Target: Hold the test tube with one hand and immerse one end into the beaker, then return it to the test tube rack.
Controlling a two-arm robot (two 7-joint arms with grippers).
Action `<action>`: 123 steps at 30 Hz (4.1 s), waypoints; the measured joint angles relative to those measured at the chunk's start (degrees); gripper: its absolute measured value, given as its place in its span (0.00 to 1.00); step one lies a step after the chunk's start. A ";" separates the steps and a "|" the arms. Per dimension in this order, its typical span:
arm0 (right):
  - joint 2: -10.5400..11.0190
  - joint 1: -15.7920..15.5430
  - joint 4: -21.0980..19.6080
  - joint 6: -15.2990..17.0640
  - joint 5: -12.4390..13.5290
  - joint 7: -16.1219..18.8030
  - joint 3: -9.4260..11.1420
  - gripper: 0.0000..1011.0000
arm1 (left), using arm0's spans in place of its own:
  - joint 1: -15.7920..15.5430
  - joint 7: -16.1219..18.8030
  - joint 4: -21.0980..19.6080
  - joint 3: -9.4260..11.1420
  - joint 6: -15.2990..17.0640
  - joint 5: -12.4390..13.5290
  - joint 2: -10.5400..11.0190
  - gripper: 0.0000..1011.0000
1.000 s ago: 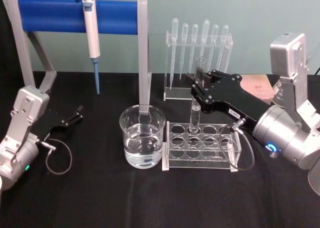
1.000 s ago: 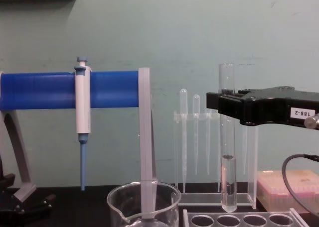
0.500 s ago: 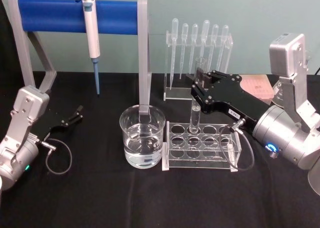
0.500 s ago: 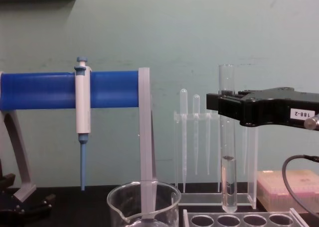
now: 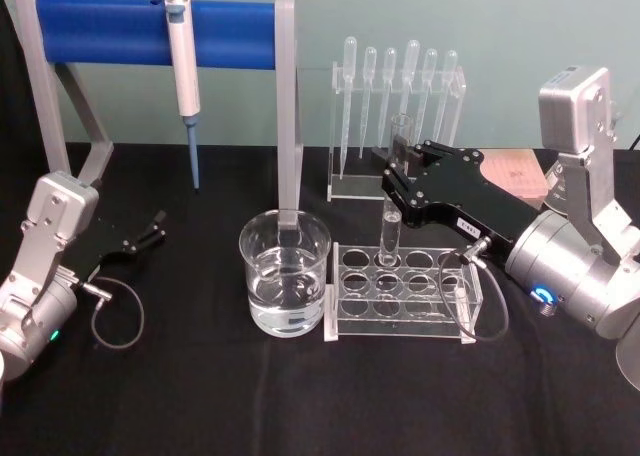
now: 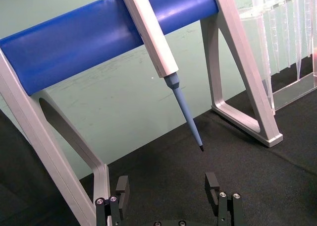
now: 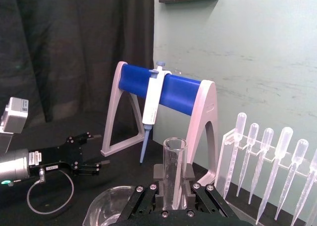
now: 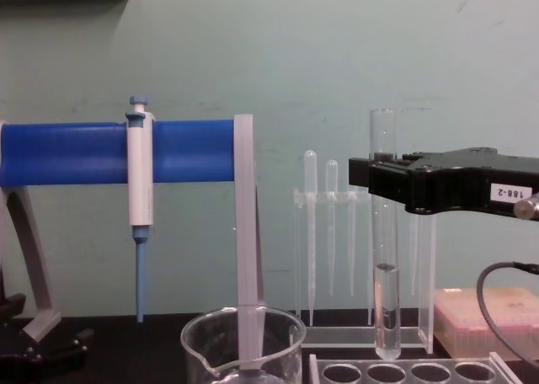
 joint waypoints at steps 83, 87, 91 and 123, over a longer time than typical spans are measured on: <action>-2.28 1.50 -1.55 1.87 0.86 -1.54 -0.89 0.22 | 0.00 0.00 0.00 0.00 0.00 0.00 0.00 0.99; -3.96 4.11 -1.54 3.79 0.35 -2.07 -2.89 0.22 | 0.00 0.00 0.00 0.00 0.00 0.00 0.00 0.99; -5.67 6.67 -0.25 4.56 -0.32 -2.10 -4.84 0.22 | 0.00 0.00 0.00 0.00 0.00 0.00 0.00 0.99; -13.79 6.39 17.54 -7.85 -7.89 -0.83 -9.93 0.22 | 0.00 0.00 0.00 0.00 0.00 0.00 0.00 0.99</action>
